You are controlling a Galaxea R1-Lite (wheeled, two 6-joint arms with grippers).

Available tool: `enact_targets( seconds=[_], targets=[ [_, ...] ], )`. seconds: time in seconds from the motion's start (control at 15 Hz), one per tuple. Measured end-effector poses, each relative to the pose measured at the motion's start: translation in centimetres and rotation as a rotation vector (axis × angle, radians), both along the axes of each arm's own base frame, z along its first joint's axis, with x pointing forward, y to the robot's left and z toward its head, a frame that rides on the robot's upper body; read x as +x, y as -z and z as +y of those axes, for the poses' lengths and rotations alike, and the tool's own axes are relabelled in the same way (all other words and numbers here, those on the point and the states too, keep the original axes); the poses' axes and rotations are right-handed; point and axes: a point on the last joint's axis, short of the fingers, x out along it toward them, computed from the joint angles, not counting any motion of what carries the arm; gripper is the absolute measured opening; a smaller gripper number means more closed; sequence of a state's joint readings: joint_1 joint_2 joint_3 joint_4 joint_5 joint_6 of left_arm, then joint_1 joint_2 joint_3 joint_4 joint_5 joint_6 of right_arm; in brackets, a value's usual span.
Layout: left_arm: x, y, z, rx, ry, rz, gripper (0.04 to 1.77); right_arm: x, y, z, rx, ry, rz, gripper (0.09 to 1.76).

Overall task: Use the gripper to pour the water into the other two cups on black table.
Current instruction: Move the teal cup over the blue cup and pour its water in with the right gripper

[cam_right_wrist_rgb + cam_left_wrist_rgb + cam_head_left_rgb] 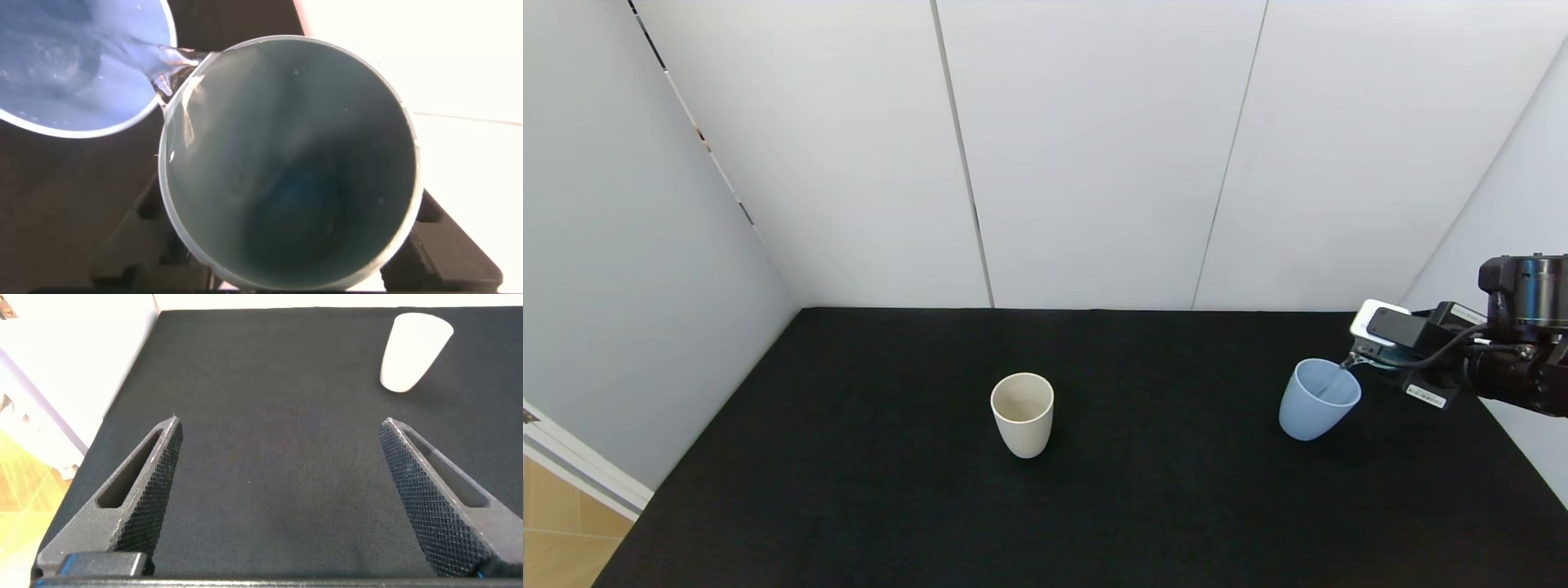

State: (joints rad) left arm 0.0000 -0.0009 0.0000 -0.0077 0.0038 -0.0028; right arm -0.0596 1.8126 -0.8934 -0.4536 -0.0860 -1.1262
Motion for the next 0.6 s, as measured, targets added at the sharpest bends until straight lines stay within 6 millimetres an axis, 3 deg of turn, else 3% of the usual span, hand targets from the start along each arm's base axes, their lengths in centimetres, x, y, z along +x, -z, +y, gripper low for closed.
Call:
enact_targets(
  seconds=[0.6],
  targets=[
    [0.00,0.00,0.00,0.000,-0.001,0.000,1.72,0.00,-0.60,0.27,-0.043,-0.016,-0.015,1.23]
  ],
)
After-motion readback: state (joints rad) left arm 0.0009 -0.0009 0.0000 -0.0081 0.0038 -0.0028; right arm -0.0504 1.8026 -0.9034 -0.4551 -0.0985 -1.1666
